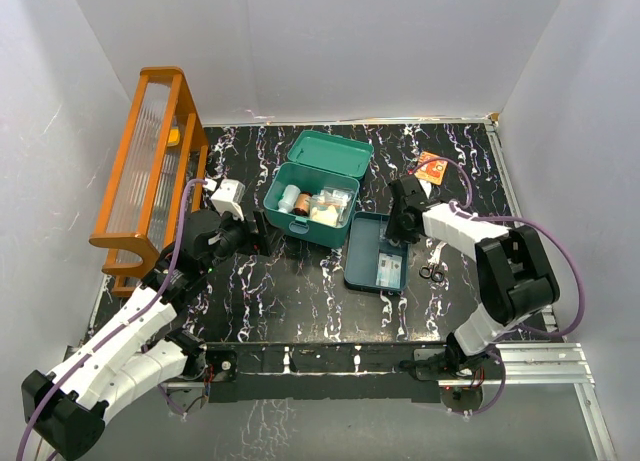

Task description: Organize the medicine kit

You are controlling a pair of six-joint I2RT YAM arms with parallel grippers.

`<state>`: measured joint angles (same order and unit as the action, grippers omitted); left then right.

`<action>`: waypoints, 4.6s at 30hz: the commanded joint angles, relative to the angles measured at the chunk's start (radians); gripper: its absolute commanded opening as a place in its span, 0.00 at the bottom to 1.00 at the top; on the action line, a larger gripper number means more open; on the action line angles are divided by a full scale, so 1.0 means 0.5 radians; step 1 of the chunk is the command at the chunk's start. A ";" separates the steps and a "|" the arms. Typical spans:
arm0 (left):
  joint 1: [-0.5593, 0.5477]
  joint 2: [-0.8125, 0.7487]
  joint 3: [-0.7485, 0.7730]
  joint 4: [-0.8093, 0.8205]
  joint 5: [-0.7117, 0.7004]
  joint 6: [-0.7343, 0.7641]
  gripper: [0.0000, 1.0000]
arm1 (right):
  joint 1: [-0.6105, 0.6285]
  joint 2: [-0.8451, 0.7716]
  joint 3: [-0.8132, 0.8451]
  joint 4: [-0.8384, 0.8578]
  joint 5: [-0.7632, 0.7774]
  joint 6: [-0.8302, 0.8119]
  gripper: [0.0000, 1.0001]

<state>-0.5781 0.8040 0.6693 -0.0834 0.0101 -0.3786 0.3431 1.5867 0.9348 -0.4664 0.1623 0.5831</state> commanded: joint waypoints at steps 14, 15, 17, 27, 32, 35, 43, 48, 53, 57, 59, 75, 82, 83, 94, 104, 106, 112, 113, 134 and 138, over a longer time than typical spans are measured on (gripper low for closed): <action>-0.006 -0.031 0.004 0.026 -0.017 0.012 0.79 | 0.032 0.215 0.191 0.051 0.211 0.022 0.36; -0.004 -0.029 0.004 0.028 -0.016 0.012 0.79 | 0.034 0.203 0.195 0.049 0.208 0.019 0.37; -0.003 -0.022 0.004 0.032 -0.013 0.012 0.79 | 0.034 0.174 0.195 0.046 0.205 0.015 0.38; -0.004 -0.010 0.000 0.047 0.011 0.023 0.79 | 0.042 -0.052 0.251 -0.157 0.235 -0.039 0.49; -0.003 0.013 0.002 0.054 0.029 0.019 0.79 | 0.043 -0.262 0.237 -0.228 0.268 -0.033 0.49; -0.003 0.013 0.002 0.051 0.029 0.018 0.79 | 0.040 -0.385 0.158 -0.230 0.360 -0.012 0.48; -0.004 -0.049 -0.002 0.037 0.045 0.030 0.79 | -0.074 -0.735 -0.153 -0.253 0.637 0.141 0.48; -0.004 -0.075 -0.025 0.090 0.096 0.020 0.79 | -0.296 -0.809 -0.294 -0.219 0.503 0.169 0.51; -0.003 -0.077 -0.028 0.096 0.117 0.012 0.79 | -0.543 -0.712 -0.378 -0.113 0.249 0.111 0.53; -0.003 -0.083 -0.026 0.099 0.130 0.009 0.79 | -0.590 -0.565 -0.366 -0.059 0.200 0.055 0.53; -0.004 -0.086 -0.026 0.095 0.130 0.009 0.79 | -0.599 -0.497 -0.346 -0.038 0.168 0.022 0.53; -0.006 -0.141 -0.035 0.072 0.115 0.003 0.79 | -0.642 -0.164 -0.168 0.107 0.205 -0.122 0.43; -0.004 -0.148 -0.037 0.055 0.103 -0.005 0.79 | -0.669 -0.068 -0.140 0.119 0.238 -0.112 0.38; -0.005 -0.148 -0.039 0.053 0.101 -0.006 0.79 | -0.671 -0.056 -0.142 0.116 0.238 -0.097 0.37; -0.005 -0.135 -0.035 0.053 0.092 -0.013 0.79 | -0.671 0.007 -0.181 0.189 0.026 -0.077 0.19; -0.005 -0.132 -0.037 0.059 0.099 -0.013 0.79 | -0.671 -0.126 -0.179 0.198 0.010 -0.135 0.00; -0.003 -0.132 -0.039 0.064 0.100 -0.013 0.79 | -0.671 -0.153 -0.185 0.199 -0.016 -0.133 0.00; -0.004 -0.115 -0.039 0.118 0.238 -0.005 0.81 | -0.672 -0.301 -0.164 0.110 -0.094 -0.132 0.00; -0.003 -0.098 -0.036 0.155 0.365 0.005 0.81 | -0.671 -0.334 -0.164 0.094 -0.109 -0.133 0.00; -0.007 0.089 0.009 0.494 1.133 -0.101 0.88 | -0.569 -0.240 -0.192 -0.161 -0.088 -0.323 0.38; -0.013 0.106 0.030 0.551 1.202 -0.138 0.89 | -0.564 -0.140 -0.176 -0.152 -0.104 -0.334 0.38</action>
<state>-0.5785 0.8631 0.6537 0.1184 0.5182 -0.4271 0.0555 1.4826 0.8131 -0.5503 0.0948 0.4377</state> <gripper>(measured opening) 0.888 0.382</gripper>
